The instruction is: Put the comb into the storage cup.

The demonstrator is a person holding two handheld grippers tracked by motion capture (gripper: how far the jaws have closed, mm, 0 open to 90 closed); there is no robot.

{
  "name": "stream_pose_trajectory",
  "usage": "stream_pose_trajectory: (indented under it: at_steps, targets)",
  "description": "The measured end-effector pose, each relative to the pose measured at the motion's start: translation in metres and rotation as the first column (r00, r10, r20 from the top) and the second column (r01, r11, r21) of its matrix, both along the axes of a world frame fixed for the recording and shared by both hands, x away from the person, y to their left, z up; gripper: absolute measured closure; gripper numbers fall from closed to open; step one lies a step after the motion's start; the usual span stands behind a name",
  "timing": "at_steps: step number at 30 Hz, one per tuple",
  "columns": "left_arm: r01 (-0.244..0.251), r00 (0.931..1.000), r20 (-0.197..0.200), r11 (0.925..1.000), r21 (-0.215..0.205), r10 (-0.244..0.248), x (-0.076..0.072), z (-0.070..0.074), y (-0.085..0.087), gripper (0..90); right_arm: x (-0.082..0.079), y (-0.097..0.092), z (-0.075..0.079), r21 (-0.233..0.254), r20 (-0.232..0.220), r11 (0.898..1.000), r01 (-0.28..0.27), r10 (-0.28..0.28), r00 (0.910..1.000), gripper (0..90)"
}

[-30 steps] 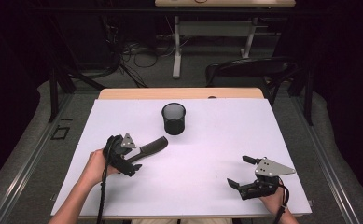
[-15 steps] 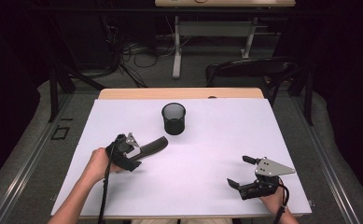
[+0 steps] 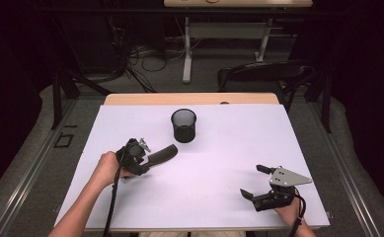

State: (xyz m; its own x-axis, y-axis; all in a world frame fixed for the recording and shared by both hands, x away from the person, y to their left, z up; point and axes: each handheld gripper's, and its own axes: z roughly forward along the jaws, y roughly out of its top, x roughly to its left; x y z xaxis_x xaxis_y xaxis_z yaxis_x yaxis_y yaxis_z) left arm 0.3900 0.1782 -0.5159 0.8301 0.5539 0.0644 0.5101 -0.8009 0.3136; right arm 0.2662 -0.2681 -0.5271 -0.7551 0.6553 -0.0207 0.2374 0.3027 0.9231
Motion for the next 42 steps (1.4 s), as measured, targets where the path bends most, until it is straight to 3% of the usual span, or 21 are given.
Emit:
stream_pose_trajectory:
  at_steps: [17, 26, 29, 36, 42]
  targets:
    - [0.030, 0.9984, -0.048, 0.9979, 0.057, -0.028, 0.011, -0.006, -0.008, 62.3, 0.000, -0.001, 0.000, 0.002, 0.003, 1.000, -0.001, 0.001, 1.0000, 1.3]
    - [0.039, 0.9965, -0.076, 0.9978, 0.054, -0.035, 0.015, -0.010, -0.008, 66.4, 0.000, -0.001, 0.000, 0.000, 0.000, 1.000, 0.000, 0.000, 1.0000, 1.3]
    - [0.032, 0.9970, -0.072, 0.9981, 0.052, -0.028, 0.015, -0.010, -0.007, 71.3, 0.000, -0.001, 0.000, 0.000, -0.001, 1.000, 0.000, 0.000, 1.0000, 1.3]
    - [0.027, 0.9972, -0.071, 0.9986, 0.045, -0.024, 0.015, -0.010, -0.007, 72.0, 0.000, -0.001, 0.000, 0.000, -0.001, 1.000, 0.001, -0.001, 1.0000, 1.3]
    - [0.017, 0.9987, -0.048, 0.9998, 0.013, -0.016, 0.012, -0.005, -0.003, 72.0, 0.001, -0.001, 0.000, 0.001, 0.001, 1.000, 0.002, -0.002, 1.0000, 1.3]
